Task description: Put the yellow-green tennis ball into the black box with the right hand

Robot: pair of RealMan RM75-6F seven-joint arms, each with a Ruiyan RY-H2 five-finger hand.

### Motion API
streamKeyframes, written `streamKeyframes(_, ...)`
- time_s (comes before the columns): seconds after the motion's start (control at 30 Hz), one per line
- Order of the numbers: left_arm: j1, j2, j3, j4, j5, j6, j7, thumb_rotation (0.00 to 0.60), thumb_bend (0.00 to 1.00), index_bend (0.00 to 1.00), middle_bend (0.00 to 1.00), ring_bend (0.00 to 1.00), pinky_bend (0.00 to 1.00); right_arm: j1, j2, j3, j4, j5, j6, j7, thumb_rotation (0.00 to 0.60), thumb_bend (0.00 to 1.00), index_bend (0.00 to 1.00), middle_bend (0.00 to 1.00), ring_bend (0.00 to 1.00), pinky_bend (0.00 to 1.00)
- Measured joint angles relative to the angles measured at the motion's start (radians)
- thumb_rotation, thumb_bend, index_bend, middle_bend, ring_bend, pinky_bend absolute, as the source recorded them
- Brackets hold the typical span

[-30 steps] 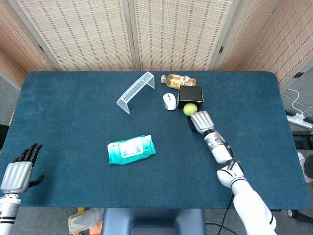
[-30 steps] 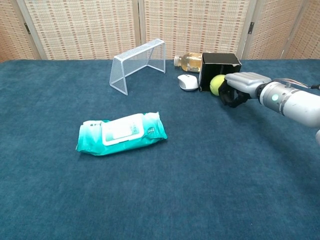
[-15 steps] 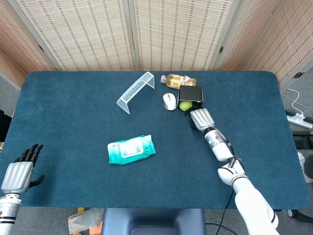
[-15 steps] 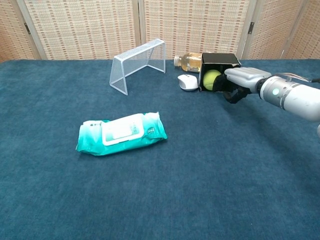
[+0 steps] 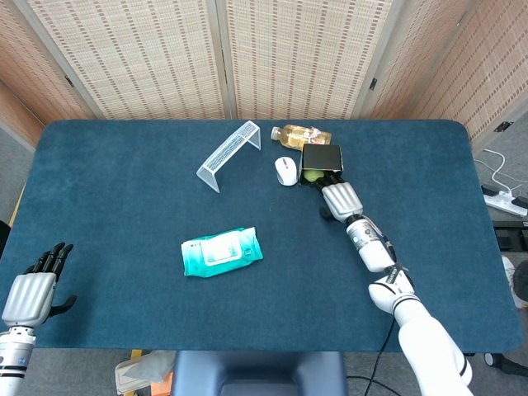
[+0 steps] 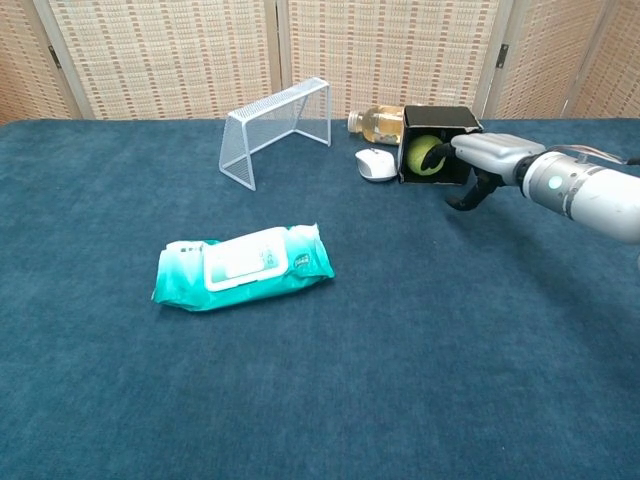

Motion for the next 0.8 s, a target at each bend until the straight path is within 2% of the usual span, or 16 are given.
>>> streamKeyframes(0.13, 0.000, 0.001, 0.000, 0.000, 0.000, 0.000, -0.002, 0.600, 0.27, 0.08, 0.17, 0.15, 0.37, -0.002, 0.002, -0.005, -0.001, -0.004, 0.003, 0.004, 0.600, 0.18, 0.17, 0.11, 0.00, 0.11)
streamKeyframes(0.43, 0.000, 0.003, 0.001, -0.001, 0.003, 0.002, -0.011, 0.600, 0.27, 0.08, 0.17, 0.15, 0.37, -0.003, 0.005, -0.013, -0.004, -0.008, 0.000, -0.006, 0.600, 0.17, 0.00, 0.02, 0.00, 0.07)
streamKeyframes(0.8, 0.001, 0.005, 0.003, 0.000, 0.007, 0.002, -0.021, 0.600, 0.27, 0.08, 0.17, 0.15, 0.37, -0.004, 0.013, -0.014, -0.026, -0.008, 0.012, -0.013, 0.600, 0.17, 0.00, 0.02, 0.00, 0.07)
